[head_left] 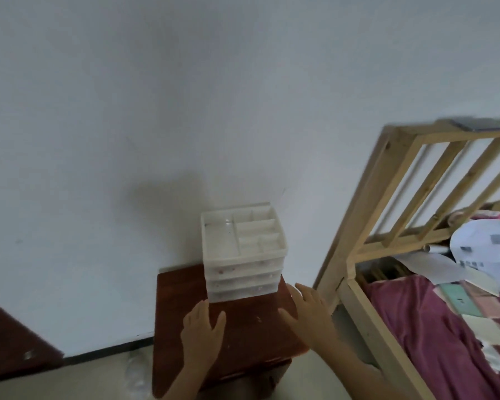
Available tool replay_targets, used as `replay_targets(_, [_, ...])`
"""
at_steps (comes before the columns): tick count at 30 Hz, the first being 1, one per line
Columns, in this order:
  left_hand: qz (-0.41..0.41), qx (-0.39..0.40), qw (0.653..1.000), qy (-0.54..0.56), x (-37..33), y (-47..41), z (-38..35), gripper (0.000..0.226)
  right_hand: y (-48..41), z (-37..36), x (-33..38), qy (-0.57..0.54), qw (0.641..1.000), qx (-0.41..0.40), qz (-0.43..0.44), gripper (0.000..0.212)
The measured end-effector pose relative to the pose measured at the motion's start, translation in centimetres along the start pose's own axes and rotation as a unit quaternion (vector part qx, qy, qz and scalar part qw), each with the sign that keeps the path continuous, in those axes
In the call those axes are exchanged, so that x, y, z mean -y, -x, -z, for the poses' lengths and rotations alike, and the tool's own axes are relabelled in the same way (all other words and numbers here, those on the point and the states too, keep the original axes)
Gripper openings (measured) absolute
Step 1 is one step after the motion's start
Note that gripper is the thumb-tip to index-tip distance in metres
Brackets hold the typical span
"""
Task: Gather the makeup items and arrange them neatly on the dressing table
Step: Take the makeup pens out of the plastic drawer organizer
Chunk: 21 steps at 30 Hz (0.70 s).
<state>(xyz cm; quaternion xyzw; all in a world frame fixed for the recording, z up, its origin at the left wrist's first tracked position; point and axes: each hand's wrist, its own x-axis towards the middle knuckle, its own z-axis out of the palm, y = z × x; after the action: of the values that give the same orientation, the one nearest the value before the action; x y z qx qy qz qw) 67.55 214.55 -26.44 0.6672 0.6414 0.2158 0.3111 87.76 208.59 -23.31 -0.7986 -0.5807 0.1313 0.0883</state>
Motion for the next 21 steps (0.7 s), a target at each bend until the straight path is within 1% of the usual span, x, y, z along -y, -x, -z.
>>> replay_targets(5, [0.069, -0.032, 0.996, 0.036, -1.5, -3.1, -1.4, 0.05, -5.1, -0.1, -1.3, -0.025, 0.999, 0.004, 0.025, 0.06])
replay_targets(9, [0.124, -0.072, 0.986, 0.08, -3.0, -5.7, -2.3, 0.051, -8.8, 0.2, -2.6, -0.103, 0.994, -0.002, 0.023, 0.059])
replay_targets(11, [0.139, -0.087, 0.981, 0.105, -3.8, -6.5, -2.8, 0.048, -10.5, -0.1, -3.3, -0.129, 0.991, 0.0, 0.024, 0.059])
replay_targets(14, [0.152, -0.106, 0.972, 0.143, -4.9, -7.3, -3.5, 0.043, -12.7, -0.6, -4.2, -0.165, 0.985, 0.028, 0.03, 0.062])
replay_targets(17, [0.187, -0.111, 0.959, 0.183, -5.1, -7.9, -4.1, 0.047, -14.6, -1.3, -5.0, -0.206, 0.976, 0.052, 0.035, 0.067])
replay_targets(21, [0.212, -0.107, 0.948, 0.211, -4.7, -9.0, -4.3, 0.05, -15.8, -1.9, -5.0, -0.27, 0.96, 0.076, -0.001, 0.074])
